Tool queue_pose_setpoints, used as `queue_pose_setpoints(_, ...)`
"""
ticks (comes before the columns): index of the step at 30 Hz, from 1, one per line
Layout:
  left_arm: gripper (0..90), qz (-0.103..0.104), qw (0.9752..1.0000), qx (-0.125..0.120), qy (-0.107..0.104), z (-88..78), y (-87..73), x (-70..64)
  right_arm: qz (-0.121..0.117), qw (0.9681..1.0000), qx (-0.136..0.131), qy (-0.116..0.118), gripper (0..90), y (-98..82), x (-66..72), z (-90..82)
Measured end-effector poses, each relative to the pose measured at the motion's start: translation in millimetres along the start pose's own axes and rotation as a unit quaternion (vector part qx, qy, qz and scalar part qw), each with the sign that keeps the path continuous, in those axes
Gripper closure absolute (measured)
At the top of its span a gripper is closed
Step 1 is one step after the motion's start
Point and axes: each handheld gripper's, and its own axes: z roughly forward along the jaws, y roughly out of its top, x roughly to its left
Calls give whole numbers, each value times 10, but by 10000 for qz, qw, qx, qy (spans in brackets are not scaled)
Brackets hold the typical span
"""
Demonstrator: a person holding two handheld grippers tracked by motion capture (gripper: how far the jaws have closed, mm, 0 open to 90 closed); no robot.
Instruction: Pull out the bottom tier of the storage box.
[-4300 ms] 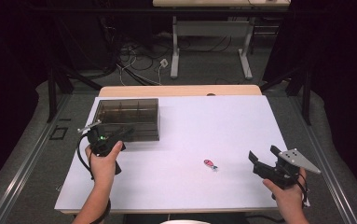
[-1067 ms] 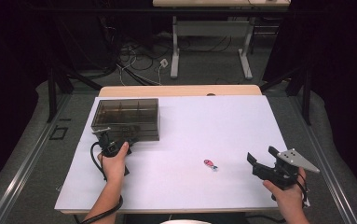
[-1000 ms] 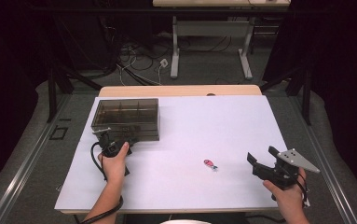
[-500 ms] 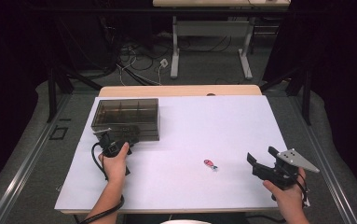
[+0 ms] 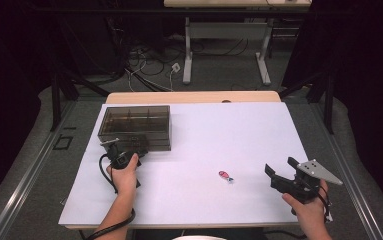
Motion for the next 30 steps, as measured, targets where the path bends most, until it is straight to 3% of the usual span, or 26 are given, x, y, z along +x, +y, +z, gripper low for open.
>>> queue_pose_setpoints(8, 760, -181, 9998, -89, -31, -7, -9, 42, -2, 10000, 2, 1, 146, 0, 0, 2)
queue_pose_setpoints(30, 817, -311, 9992, -243, -93, 15, -57, 50, 3, 10000, 26, 8, 147, -1, -6, 0)
